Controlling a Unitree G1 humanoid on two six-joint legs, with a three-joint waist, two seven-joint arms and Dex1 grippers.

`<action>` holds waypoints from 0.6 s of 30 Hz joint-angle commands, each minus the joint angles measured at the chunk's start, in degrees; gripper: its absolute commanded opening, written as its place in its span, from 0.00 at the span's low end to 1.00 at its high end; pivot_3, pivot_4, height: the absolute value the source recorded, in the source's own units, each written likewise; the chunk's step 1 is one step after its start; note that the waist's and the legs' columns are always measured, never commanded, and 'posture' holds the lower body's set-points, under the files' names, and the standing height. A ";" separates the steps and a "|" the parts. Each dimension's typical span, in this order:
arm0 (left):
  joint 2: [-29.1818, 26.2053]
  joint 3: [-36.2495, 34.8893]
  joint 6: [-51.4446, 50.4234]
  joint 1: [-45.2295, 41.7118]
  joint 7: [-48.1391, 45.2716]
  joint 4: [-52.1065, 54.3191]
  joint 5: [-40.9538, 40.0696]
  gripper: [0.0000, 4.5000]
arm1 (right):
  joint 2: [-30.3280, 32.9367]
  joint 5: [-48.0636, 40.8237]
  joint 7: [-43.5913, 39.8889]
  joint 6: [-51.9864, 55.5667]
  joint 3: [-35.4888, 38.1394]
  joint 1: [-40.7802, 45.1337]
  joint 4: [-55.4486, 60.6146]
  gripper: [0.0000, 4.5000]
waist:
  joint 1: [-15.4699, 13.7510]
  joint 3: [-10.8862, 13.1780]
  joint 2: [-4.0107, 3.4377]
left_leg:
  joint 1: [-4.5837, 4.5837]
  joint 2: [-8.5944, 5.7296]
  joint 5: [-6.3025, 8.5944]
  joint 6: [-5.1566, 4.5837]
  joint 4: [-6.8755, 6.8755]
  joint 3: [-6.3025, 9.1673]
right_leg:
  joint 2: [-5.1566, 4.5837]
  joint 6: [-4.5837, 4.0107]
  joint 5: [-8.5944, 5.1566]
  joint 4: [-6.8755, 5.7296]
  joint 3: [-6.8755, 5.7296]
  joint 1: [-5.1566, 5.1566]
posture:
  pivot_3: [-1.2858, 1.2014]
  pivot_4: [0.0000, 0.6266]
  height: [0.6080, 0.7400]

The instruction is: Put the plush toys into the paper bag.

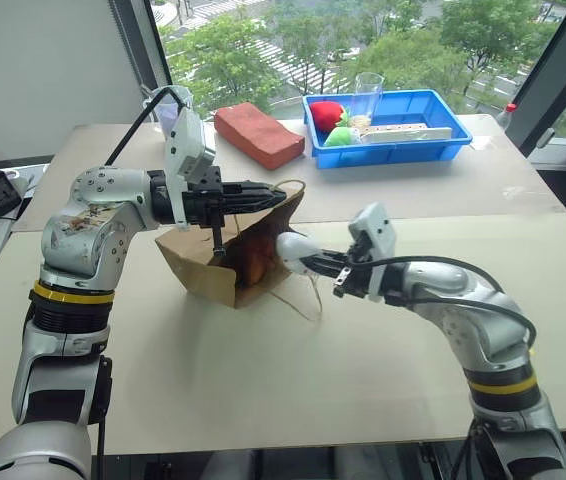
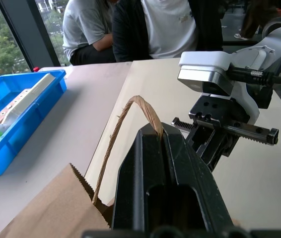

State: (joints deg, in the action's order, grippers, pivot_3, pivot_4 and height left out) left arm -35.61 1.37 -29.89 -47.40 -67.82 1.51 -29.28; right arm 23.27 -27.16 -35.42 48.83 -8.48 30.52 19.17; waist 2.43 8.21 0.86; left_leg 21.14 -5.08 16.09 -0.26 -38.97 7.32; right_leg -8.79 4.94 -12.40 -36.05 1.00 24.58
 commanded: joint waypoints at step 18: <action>0.69 -0.32 0.56 -1.96 -0.18 1.69 -0.33 0.00 | -18.46 7.75 1.91 -13.79 -5.78 8.70 -17.92 0.50 | 0.18 0.00 -0.01 | 0.05 -0.01 -0.02 0.04 0.03 0.04 | 0.00 -0.01 0.01 -0.08 0.01 0.17 | 0.52 0.24 1.00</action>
State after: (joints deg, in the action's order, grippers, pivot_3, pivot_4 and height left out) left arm -34.47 1.38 -29.92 -48.63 -68.07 1.65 -29.34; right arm 5.07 -19.85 -33.30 37.37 -14.74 39.29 0.17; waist 2.61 8.20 0.85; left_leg 21.18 -5.10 16.07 -0.22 -38.94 7.36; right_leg -8.80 4.93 -12.40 -36.14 1.01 24.76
